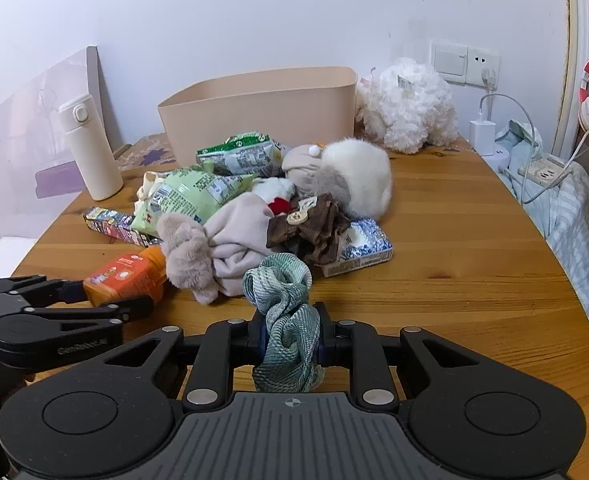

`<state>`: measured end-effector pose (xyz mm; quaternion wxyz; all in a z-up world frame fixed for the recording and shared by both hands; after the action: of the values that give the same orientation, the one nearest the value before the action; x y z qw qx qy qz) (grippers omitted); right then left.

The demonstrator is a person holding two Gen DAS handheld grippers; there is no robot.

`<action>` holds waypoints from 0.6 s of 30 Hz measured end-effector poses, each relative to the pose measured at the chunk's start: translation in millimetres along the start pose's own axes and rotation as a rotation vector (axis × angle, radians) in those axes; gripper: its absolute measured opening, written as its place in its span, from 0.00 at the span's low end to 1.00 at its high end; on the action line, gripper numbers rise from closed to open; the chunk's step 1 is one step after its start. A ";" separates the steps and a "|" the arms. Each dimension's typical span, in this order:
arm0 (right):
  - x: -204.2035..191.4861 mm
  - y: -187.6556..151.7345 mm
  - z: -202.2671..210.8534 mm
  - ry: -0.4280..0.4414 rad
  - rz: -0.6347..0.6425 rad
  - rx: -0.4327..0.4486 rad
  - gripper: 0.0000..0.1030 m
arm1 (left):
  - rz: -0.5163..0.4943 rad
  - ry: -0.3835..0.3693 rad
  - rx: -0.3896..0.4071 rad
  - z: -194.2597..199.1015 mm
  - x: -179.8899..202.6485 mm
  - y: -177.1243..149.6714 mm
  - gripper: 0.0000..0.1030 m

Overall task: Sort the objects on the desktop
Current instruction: 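Lift the orange bottle and green scrunchie and carry both over the beige bin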

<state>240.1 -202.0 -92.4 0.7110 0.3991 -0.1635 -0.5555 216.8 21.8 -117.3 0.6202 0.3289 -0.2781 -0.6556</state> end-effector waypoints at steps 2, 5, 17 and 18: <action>-0.9 3.6 1.4 -0.001 0.010 0.007 0.19 | -0.004 0.007 0.013 5.2 -1.8 3.4 0.52; -2.8 7.3 2.8 -0.001 0.013 0.015 0.19 | -0.003 0.016 0.014 4.5 -3.3 4.0 0.52; -7.1 30.1 12.5 -0.008 0.050 0.052 0.19 | 0.014 0.032 0.113 34.0 -11.7 25.9 0.52; -7.9 34.7 13.1 -0.008 0.059 0.058 0.19 | 0.014 0.034 0.125 37.2 -13.3 30.6 0.52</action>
<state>251.5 -197.5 -56.4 0.7144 0.4121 -0.1942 -0.5311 207.4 31.1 -69.1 0.6075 0.3763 -0.3103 -0.6270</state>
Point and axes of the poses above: each gripper's, at about its wrist camera, not at the fingertips, and z roughly against the way its jaws point, x to its right, y to its top, the point moved 5 cm from there along -z, roughly the way its jaws point, and after that the axes turned 8 degrees about y, right-handed, at the moved point
